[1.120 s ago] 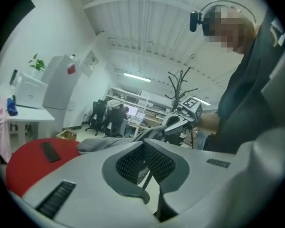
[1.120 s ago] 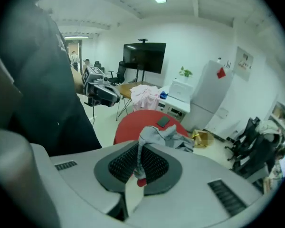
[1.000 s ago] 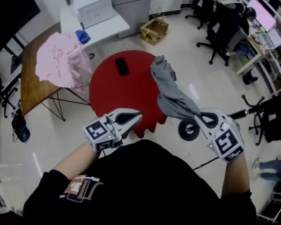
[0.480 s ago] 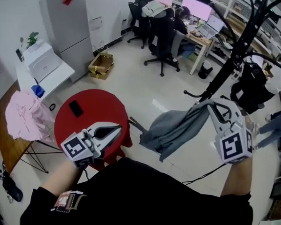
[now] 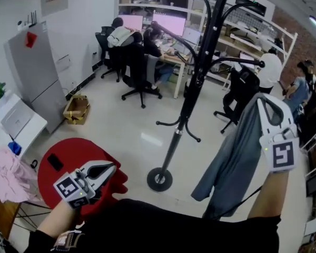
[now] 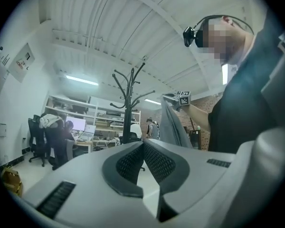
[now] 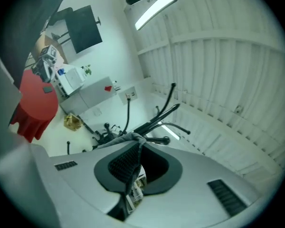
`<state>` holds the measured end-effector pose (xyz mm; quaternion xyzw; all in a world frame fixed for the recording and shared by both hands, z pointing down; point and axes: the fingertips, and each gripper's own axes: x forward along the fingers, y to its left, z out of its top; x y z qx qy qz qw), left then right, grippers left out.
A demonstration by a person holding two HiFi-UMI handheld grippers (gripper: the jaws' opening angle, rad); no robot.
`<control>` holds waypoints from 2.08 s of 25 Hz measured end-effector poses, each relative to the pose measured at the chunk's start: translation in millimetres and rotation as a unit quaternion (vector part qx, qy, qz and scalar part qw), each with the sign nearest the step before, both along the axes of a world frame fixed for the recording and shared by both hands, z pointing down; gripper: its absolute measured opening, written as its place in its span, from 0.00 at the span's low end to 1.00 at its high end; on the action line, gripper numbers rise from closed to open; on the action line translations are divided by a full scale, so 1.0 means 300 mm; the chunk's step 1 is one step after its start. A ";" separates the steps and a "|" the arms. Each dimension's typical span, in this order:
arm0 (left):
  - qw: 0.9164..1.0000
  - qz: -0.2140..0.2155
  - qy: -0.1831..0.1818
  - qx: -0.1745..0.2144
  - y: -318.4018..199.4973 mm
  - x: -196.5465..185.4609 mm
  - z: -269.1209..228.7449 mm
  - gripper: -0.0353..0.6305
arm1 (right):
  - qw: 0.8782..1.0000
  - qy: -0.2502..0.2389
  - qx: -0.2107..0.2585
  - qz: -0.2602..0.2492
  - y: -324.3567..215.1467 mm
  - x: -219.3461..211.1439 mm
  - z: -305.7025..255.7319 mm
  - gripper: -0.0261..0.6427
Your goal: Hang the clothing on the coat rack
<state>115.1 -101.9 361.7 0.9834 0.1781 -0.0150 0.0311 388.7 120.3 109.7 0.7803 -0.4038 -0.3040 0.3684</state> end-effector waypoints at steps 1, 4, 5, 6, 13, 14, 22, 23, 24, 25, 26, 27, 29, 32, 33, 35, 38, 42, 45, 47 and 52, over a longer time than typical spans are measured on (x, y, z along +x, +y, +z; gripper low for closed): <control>1.000 0.004 -0.003 0.003 0.014 0.022 -0.005 0.04 | 1.000 0.001 0.029 -0.005 0.036 0.023 -0.056 0.06; 1.000 0.015 0.001 0.009 0.049 0.080 -0.037 0.04 | 0.995 -0.013 0.094 -0.037 0.117 0.081 -0.187 0.06; 1.000 0.019 0.006 0.011 0.058 0.097 -0.053 0.04 | 0.993 -0.022 0.108 -0.053 0.135 0.096 -0.215 0.06; 1.000 0.021 0.013 0.012 0.065 0.115 -0.074 0.04 | 0.990 -0.032 0.120 -0.070 0.148 0.108 -0.236 0.06; 0.996 0.022 0.070 0.046 0.105 0.301 -0.370 0.04 | 0.963 -0.107 0.164 -0.185 0.128 0.212 -0.303 0.06; 0.996 0.024 0.077 0.048 0.116 0.323 -0.410 0.04 | 0.958 -0.116 0.167 -0.202 0.119 0.218 -0.310 0.06; 0.990 0.042 0.114 0.068 0.202 0.466 -0.621 0.04 | 0.922 -0.165 0.171 -0.307 0.050 0.226 -0.391 0.06; 0.990 0.045 0.115 0.071 0.210 0.475 -0.627 0.04 | 0.920 -0.167 0.169 -0.311 0.039 0.230 -0.399 0.06; 0.989 0.047 0.116 0.072 0.215 0.483 -0.629 0.04 | 0.919 -0.169 0.166 -0.315 0.027 0.233 -0.405 0.06; 0.989 0.048 0.117 0.072 0.216 0.489 -0.626 0.04 | 0.918 -0.171 0.164 -0.318 0.015 0.236 -0.410 0.06; 0.989 0.049 0.118 0.071 0.214 0.494 -0.619 0.04 | 0.917 -0.174 0.161 -0.321 0.003 0.237 -0.412 0.06; 0.989 0.049 0.118 0.070 0.210 0.497 -0.608 0.04 | 0.916 -0.177 0.157 -0.325 -0.009 0.234 -0.409 0.06; 0.990 0.049 0.118 0.066 0.198 0.496 -0.585 0.04 | 0.915 -0.178 0.146 -0.331 -0.027 0.214 -0.399 0.06; 0.990 0.049 0.121 0.058 0.184 0.500 -0.595 0.04 | 0.916 -0.178 0.136 -0.334 -0.014 0.202 -0.406 0.06; 0.990 0.049 0.121 0.054 0.180 0.504 -0.603 0.04 | 0.916 -0.179 0.134 -0.334 0.000 0.205 -0.410 0.06; 0.990 0.050 0.121 0.049 0.172 0.507 -0.607 0.04 | 0.918 -0.180 0.128 -0.330 0.025 0.212 -0.406 0.06; 0.991 0.050 0.116 0.043 0.159 0.514 -0.592 0.04 | 0.923 -0.178 0.116 -0.320 0.034 0.218 -0.392 0.06; 0.992 0.049 0.114 0.037 0.141 0.528 -0.573 0.04 | 0.929 -0.171 0.098 -0.314 0.006 0.189 -0.408 0.06; 0.991 0.054 0.120 0.036 0.149 0.531 -0.576 0.04 | 0.944 -0.151 0.074 -0.286 -0.034 0.191 -0.408 0.06; 0.991 0.053 0.119 0.036 0.145 0.530 -0.573 0.04 | 0.948 -0.150 0.063 -0.275 -0.060 0.208 -0.409 0.06; 0.991 0.050 0.121 0.036 0.138 0.523 -0.575 0.04 | 0.942 -0.177 0.065 -0.279 -0.120 0.257 -0.442 0.06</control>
